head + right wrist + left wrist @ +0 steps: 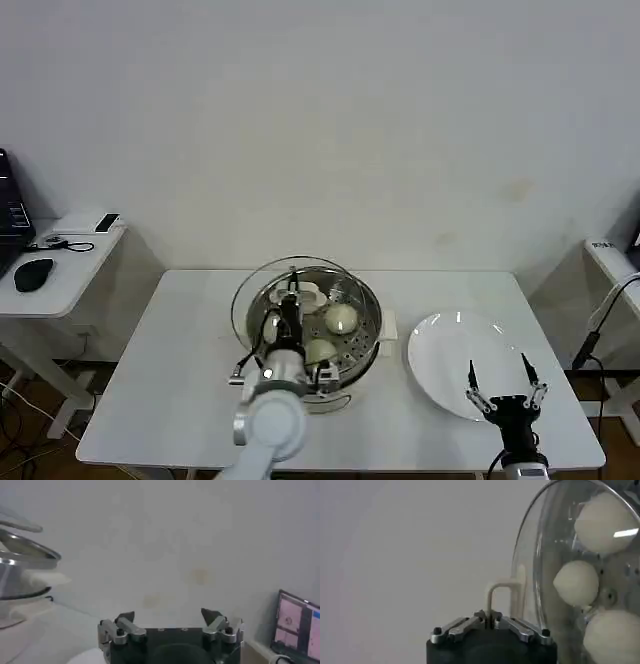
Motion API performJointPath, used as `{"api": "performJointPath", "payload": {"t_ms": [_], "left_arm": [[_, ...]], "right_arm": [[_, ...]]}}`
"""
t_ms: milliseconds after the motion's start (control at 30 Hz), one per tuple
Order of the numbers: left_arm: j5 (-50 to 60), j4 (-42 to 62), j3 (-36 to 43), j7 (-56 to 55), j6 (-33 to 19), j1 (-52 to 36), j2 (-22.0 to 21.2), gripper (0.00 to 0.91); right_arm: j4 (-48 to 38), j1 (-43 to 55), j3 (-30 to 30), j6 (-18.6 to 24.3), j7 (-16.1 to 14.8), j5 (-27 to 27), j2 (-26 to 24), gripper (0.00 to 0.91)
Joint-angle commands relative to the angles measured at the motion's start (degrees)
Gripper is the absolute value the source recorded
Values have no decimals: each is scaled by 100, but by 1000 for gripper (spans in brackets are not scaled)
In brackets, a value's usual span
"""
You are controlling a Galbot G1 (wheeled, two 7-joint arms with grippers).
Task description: Take steamed baozi put them in steamer then cover it.
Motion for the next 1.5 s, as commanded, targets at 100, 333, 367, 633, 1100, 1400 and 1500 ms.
{"api": "performJointPath", "payload": {"t_ms": [100, 333, 367, 633, 1100, 1400, 1500], "left_arm": [[487, 313, 208, 177, 27, -106, -410, 0], [488, 295, 252, 158, 11, -19, -411, 0], [489, 292, 261, 158, 10, -16, -412, 0], [537, 321, 285, 160, -19, 22, -449, 0], [528, 362, 188, 153, -43, 9, -424, 0], [501, 398, 189, 152, -46, -1, -449, 0], [508, 388, 218, 142, -44, 36, -482, 0]], "right_arm": [[6, -8, -89, 5, 4, -107, 29, 907], [-16, -21, -132, 28, 14, -150, 37, 907], [-17, -23, -144, 30, 15, -158, 38, 907], [-29, -25, -162, 49, 18, -174, 37, 907], [-64, -13, -215, 47, 14, -170, 19, 907], [-74, -17, -231, 53, 14, -167, -1, 907], [-74, -19, -239, 48, 13, -168, -10, 907]]}}
